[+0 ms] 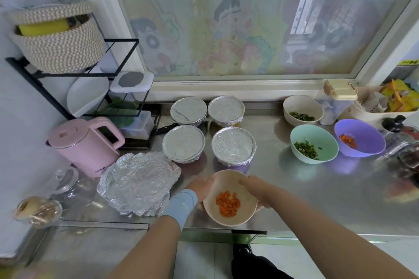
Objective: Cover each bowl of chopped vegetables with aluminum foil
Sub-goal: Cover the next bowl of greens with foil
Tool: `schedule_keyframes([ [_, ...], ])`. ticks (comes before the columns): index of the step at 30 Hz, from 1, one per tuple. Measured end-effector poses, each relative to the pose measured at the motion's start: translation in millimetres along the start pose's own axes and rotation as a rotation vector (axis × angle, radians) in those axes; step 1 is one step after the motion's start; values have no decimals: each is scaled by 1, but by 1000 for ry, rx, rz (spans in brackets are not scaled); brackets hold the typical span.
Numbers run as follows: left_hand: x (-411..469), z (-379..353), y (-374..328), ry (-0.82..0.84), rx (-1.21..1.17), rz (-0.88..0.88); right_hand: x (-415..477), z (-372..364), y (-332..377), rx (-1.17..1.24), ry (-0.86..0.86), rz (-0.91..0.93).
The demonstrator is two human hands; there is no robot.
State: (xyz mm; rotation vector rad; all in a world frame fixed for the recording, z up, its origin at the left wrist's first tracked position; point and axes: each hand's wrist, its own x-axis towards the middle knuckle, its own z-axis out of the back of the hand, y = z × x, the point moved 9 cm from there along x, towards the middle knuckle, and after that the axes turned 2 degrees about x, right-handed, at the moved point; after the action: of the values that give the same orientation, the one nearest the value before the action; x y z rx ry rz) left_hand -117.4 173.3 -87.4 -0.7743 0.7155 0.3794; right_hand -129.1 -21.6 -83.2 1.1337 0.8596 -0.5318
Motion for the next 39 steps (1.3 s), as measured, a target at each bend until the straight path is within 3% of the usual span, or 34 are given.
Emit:
schedule_keyframes([
  [3,6,-6,3,71,-77,26,4,2,-1,26,21,-37],
  [6,14,-2,-10,86,91,-20,13,11,-4,19,19,-119],
  [9,18,18,-48,-49,144,-143,23,47,21,-234,-230,-27],
  [13,35,37,-83,-153,-52,-183,28,80,60,-192,-411,132],
  [16,46,40,-99,-186,-128,-190,40,89,69,-148,-418,131],
  [21,60,35,-108,-199,-161,-91,51,87,68,113,-283,59],
  [28,87,11,-125,-104,-106,-24,58,143,69,215,-376,44],
  [32,101,-10,-145,0,-246,-37,56,177,81,7,-548,116],
  [36,112,-20,-161,22,-233,-61,45,167,102,-545,-657,317],
  [39,108,-20,-176,26,-246,-67,40,145,109,-862,-640,465],
])
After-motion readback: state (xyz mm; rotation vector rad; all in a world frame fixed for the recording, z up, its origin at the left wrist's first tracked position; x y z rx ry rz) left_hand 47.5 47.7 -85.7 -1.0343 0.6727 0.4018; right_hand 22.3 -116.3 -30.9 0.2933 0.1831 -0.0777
